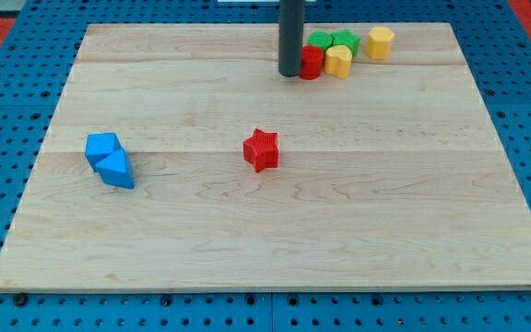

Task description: Push the red blocks to the yellow heart

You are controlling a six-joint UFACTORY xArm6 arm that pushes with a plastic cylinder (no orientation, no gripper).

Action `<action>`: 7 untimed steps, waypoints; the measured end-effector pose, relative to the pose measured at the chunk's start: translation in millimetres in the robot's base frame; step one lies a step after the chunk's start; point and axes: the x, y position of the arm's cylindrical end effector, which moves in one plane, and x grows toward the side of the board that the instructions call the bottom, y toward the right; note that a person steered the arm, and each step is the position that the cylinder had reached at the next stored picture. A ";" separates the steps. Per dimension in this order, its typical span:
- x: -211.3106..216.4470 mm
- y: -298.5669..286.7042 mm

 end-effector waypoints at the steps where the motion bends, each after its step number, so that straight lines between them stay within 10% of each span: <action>1: 54.1 -29.3; 4: 179.7 -95.8; 7: 122.3 1.8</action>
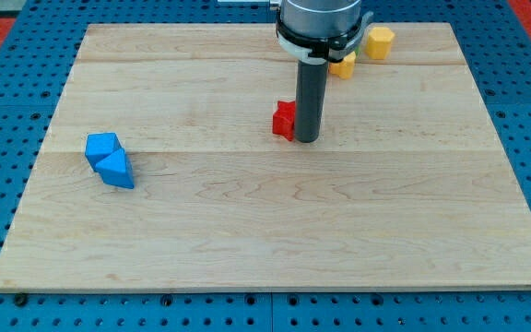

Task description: Push the red blocks to the yellow heart

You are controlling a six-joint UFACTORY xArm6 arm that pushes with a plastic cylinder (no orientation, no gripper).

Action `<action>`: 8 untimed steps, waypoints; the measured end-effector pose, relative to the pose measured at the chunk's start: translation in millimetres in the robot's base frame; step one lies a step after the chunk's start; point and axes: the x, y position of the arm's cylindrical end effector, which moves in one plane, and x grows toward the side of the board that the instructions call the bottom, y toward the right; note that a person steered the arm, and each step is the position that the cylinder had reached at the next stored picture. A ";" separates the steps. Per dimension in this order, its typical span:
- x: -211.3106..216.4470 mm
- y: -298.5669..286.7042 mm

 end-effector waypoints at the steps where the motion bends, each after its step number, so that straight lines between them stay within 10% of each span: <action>1: 37.9 -36.2; 8: -41.9 -25.7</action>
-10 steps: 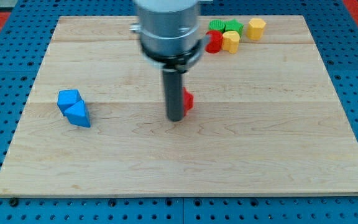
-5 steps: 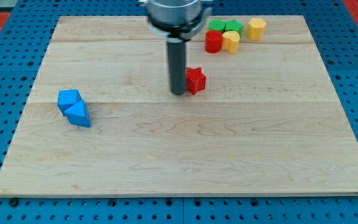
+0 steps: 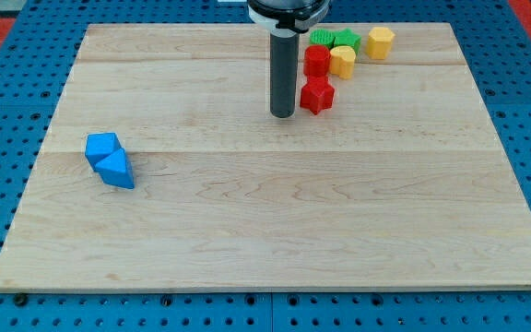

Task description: Push the red blocks to the yellow heart

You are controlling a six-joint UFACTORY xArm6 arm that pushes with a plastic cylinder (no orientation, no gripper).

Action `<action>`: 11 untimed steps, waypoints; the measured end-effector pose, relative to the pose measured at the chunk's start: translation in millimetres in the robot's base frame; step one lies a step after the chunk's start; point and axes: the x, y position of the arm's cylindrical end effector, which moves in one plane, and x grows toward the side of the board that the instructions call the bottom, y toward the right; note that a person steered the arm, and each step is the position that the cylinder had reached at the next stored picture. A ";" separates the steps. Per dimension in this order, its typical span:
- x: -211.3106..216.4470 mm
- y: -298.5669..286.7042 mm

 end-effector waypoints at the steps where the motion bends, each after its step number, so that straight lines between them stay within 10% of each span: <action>1: -21.1 9.3; 9: -54.3 55.4; 11: 102.7 -17.9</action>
